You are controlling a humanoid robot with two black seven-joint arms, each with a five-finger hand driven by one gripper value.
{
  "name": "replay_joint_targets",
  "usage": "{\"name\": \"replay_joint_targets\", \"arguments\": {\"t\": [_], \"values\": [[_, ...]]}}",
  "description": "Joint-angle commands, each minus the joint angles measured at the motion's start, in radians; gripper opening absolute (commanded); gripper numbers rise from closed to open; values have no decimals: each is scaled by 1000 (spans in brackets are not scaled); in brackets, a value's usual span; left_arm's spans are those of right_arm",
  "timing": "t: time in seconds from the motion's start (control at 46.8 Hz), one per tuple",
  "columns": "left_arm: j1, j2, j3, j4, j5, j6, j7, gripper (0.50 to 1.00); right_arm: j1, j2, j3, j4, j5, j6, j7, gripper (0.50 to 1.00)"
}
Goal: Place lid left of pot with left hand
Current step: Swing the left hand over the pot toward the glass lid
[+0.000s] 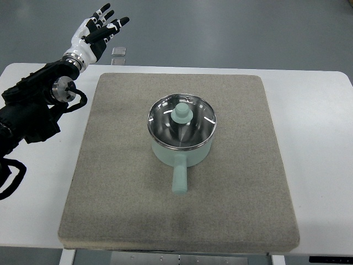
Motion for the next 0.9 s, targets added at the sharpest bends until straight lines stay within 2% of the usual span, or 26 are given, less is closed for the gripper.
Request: {"name": "replay_joint_targets", "arguments": {"t": [0.0,0.256,0.384,0.491,0.662,0.876], "values": [[-12,35,6,-85,120,0,0,996,0,0,0,0,0,0,0,921],[-57,177,8,-375,501,-3,3,996,0,0,0,0,0,0,0,921],[-80,241,16,-493,735,-51,3,996,0,0,0,0,0,0,0,921],[-118,272,16,-527,947,-123,3,996,0,0,0,0,0,0,0,921],[-195,310,14,-535,1064,-330,-2,996,0,0,0,0,0,0,0,921],[-206,309,16,-565,1199,-356,-5,996,0,0,0,0,0,0,0,921]]}}
